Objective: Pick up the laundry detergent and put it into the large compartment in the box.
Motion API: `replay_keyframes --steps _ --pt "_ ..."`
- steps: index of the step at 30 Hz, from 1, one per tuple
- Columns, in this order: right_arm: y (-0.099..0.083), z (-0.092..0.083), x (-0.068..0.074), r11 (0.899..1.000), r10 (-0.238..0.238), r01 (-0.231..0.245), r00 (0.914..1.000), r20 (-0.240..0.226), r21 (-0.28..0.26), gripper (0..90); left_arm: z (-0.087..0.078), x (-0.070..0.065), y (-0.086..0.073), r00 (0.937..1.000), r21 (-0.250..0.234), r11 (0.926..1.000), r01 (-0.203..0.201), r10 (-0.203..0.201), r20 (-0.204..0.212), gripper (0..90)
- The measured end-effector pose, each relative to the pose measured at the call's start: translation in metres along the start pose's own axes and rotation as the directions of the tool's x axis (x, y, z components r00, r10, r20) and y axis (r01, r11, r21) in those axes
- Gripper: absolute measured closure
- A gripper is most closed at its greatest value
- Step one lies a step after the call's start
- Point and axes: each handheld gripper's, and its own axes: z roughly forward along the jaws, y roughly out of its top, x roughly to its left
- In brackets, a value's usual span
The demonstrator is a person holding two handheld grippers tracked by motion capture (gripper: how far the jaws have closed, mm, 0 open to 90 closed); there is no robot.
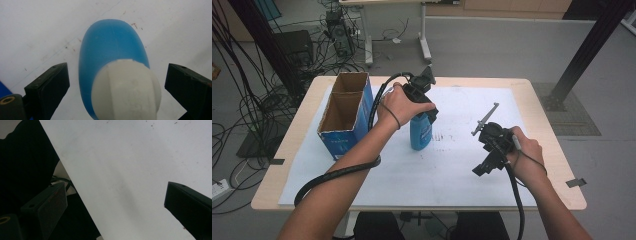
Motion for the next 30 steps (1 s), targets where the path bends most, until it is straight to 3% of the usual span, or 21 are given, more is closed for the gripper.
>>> replay_keyframes --steps 30 --pt "-0.0012 -0.0014 0.0013 1.000 -0.007 0.007 1.0000 0.004 0.000 4.2 -0.0007 -0.0008 -0.0011 0.9999 -0.005 1.0000 0.000 0.000 0.011 5.7"
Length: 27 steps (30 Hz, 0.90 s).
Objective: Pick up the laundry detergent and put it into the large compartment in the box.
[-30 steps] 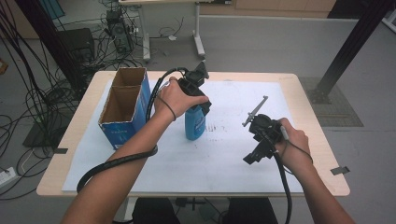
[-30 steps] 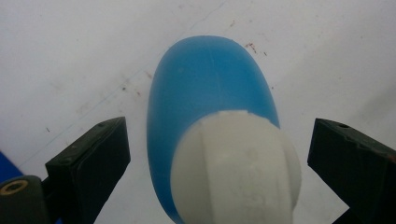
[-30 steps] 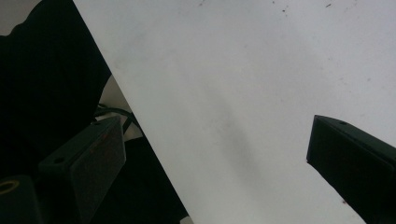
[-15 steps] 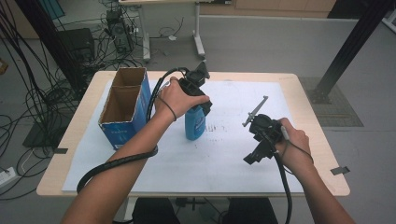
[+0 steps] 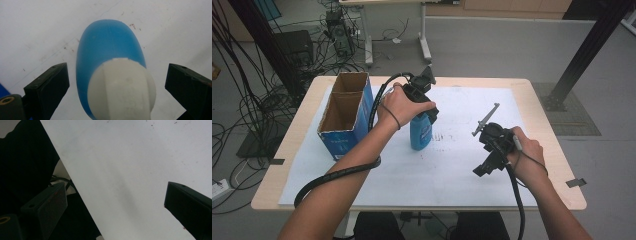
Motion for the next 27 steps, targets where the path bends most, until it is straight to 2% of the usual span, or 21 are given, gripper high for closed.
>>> replay_keyframes --steps 9,14,27 --pt "0.0003 -0.0001 0.0004 1.000 0.003 -0.003 1.0000 -0.003 0.000 4.2 -0.0009 -0.0004 -0.0001 1.0000 -0.004 1.0000 0.004 -0.004 -0.001 5.7" --pt "0.0005 0.0001 0.0008 1.000 0.001 -0.001 1.0000 0.000 -0.001 4.2 -0.0011 -0.0003 0.0006 1.0000 0.005 1.0000 -0.008 0.008 0.003 5.8" --pt "0.0011 0.0022 0.0002 1.000 0.002 -0.002 1.0000 -0.009 -0.002 4.2 0.0019 0.0005 0.0003 1.0000 0.001 1.0000 0.006 -0.006 -0.004 7.0"
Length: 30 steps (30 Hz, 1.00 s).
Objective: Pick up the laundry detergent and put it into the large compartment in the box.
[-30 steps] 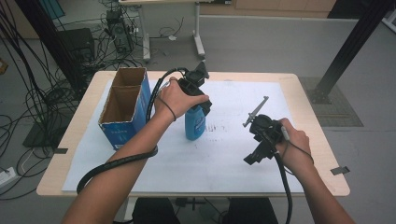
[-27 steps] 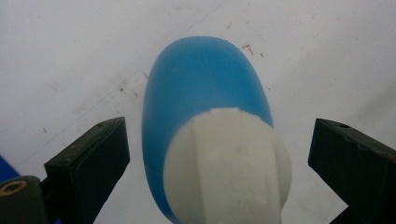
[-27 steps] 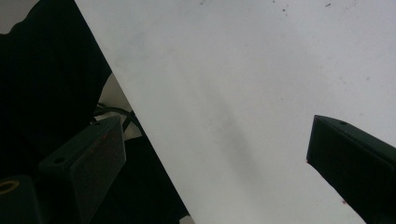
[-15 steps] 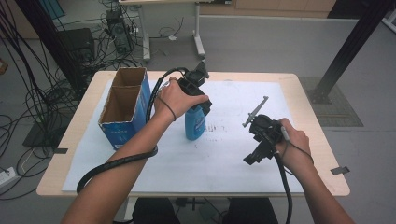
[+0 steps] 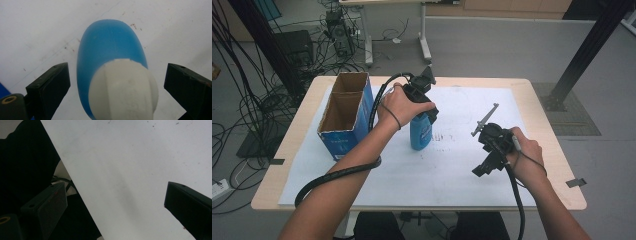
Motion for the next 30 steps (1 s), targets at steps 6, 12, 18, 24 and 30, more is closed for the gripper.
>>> replay_keyframes --steps 6,12,18,24,30 --pt "0.0005 0.0009 0.0001 1.000 -0.001 0.001 1.0000 -0.001 0.000 4.2 0.0027 0.0007 0.0003 0.9999 0.009 0.9999 0.008 -0.008 -0.007 8.5" --pt "0.0004 0.0012 -0.0007 1.000 0.002 -0.002 1.0000 -0.003 0.000 4.2 0.0028 0.0011 0.0011 0.9999 0.012 0.9999 0.012 -0.012 -0.009 13.3" --pt "-0.0001 0.0009 -0.0015 1.000 0.004 -0.004 1.0000 -0.002 -0.001 4.2 0.0039 0.0022 0.0011 0.9996 0.022 0.9994 0.025 -0.025 -0.015 16.0" --pt "0.0003 0.0026 -0.0014 1.000 0.003 -0.003 1.0000 -0.005 0.001 4.2 0.0047 0.0005 0.0022 0.9996 0.029 0.9993 0.025 -0.024 -0.017 21.0" --pt "0.0002 0.0027 -0.0015 1.000 0.005 -0.005 1.0000 -0.006 0.002 4.2 0.0043 -0.0018 0.0031 0.9996 0.029 0.9994 0.020 -0.020 -0.019 24.9"
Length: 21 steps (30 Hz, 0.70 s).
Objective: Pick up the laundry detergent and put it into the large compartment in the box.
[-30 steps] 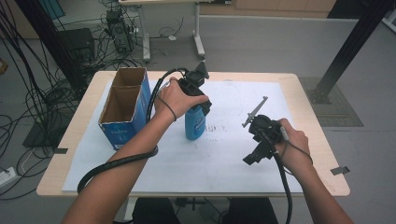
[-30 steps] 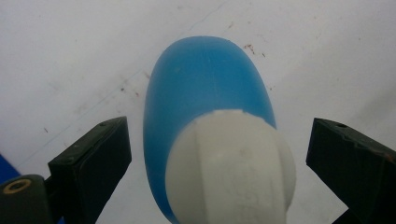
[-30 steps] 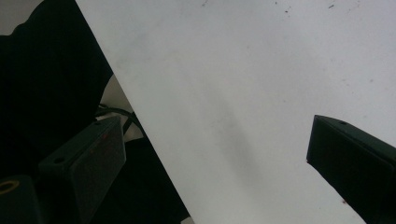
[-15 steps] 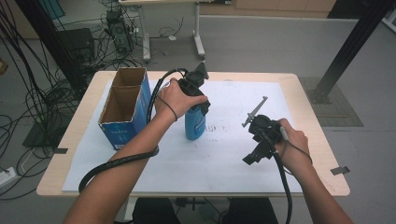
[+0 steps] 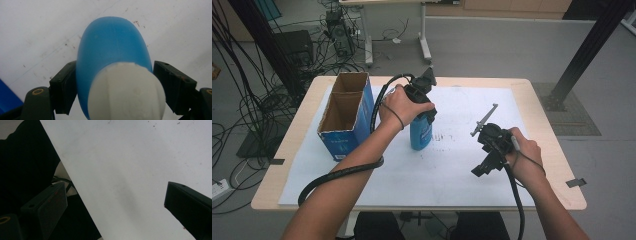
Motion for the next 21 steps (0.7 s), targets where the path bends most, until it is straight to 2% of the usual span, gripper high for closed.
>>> replay_keyframes --steps 8,14,21 --pt "-0.0008 0.0001 0.0000 1.000 0.002 -0.002 1.0000 0.000 -0.002 4.2 -0.0004 -0.0017 -0.0006 0.9999 -0.001 1.0000 0.003 -0.003 -0.017 29.1" --pt "-0.0009 -0.0001 -0.0001 1.000 -0.001 0.001 1.0000 0.004 -0.003 4.2 -0.0020 -0.0006 -0.0018 0.9996 -0.010 0.9999 0.006 -0.006 -0.028 36.7" --pt "0.0000 0.0001 0.0004 1.000 -0.001 0.001 1.0000 -0.002 0.000 4.2 -0.0024 -0.0010 -0.0019 0.9993 -0.010 0.9999 0.008 -0.009 -0.036 37.2"
